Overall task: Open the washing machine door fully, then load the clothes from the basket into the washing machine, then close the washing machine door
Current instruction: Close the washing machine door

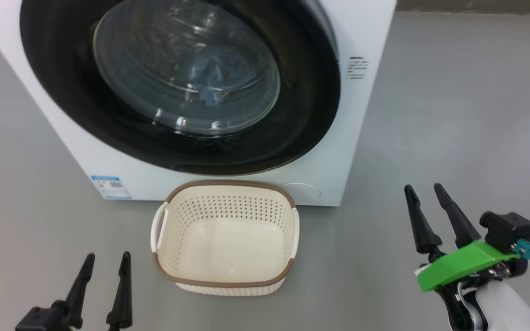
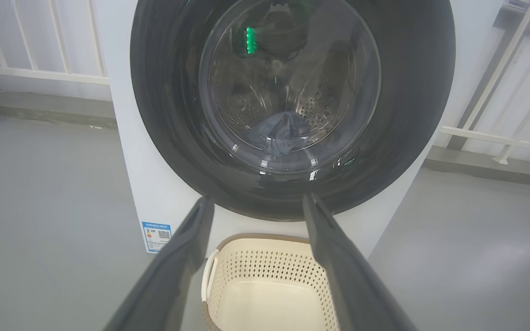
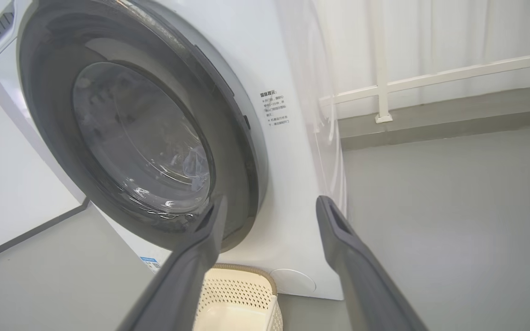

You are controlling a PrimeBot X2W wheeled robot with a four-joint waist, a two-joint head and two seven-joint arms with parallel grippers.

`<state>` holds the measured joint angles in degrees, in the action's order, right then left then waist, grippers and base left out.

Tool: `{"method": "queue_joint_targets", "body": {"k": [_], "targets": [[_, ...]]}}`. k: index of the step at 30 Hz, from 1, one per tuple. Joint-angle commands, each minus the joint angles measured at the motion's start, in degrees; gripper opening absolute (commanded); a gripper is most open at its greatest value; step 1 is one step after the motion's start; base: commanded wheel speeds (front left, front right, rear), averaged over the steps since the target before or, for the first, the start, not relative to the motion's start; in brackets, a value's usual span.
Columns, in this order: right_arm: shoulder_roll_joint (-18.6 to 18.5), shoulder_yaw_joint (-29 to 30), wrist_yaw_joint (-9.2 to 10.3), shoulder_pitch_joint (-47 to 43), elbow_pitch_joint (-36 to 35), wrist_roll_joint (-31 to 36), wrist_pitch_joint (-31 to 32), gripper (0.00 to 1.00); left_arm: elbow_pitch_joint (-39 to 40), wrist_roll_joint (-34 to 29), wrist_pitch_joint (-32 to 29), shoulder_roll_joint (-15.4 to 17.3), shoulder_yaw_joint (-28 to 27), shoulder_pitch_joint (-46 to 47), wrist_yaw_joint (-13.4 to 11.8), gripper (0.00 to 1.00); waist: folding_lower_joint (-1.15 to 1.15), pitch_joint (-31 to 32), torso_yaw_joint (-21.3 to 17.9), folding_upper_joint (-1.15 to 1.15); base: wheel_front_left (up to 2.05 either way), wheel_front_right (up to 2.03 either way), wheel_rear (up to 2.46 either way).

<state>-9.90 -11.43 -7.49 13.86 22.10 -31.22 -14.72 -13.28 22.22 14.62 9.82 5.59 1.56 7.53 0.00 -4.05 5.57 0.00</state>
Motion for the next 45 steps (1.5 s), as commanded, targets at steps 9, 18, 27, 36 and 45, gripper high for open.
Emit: {"method": "queue_joint_targets", "body": {"k": [9,18,27,36,45], "targets": [[-0.6,0.3,0.0,-2.1,-1.6,0.6,-0.3,1.0,0.7,0.3,0.4,2.0,-3.4,-0.7,0.0,1.0,0.0,2.1,-4.7,0.0,0.0,0.0,0.0],[-1.0,0.7,0.0,-3.7,-2.0,0.7,-0.3,1.0,0.3,-0.1,0.4,2.0,-4.2,-1.3,0.0,1.0,0.0,2.8,-7.3,0.0,0.0,0.0,0.0],[-1.2,1.3,0.0,-5.2,-2.2,0.5,-0.3,1.0,0.3,0.1,0.4,2.0,-5.8,-3.4,0.0,1.0,0.0,4.1,-9.6,0.0,0.0,0.0,0.0],[-1.3,1.5,0.0,-6.0,-2.6,0.6,-0.3,1.0,0.7,-0.6,0.4,1.7,-7.0,-4.7,0.0,1.0,0.0,4.8,-10.1,0.0,0.0,0.0,0.0],[-1.2,1.4,0.0,-6.7,-2.6,0.6,-0.3,1.0,0.8,-1.2,0.4,1.2,-7.9,-5.3,0.0,1.0,0.0,5.3,-10.1,0.0,0.0,0.0,0.0]]}}
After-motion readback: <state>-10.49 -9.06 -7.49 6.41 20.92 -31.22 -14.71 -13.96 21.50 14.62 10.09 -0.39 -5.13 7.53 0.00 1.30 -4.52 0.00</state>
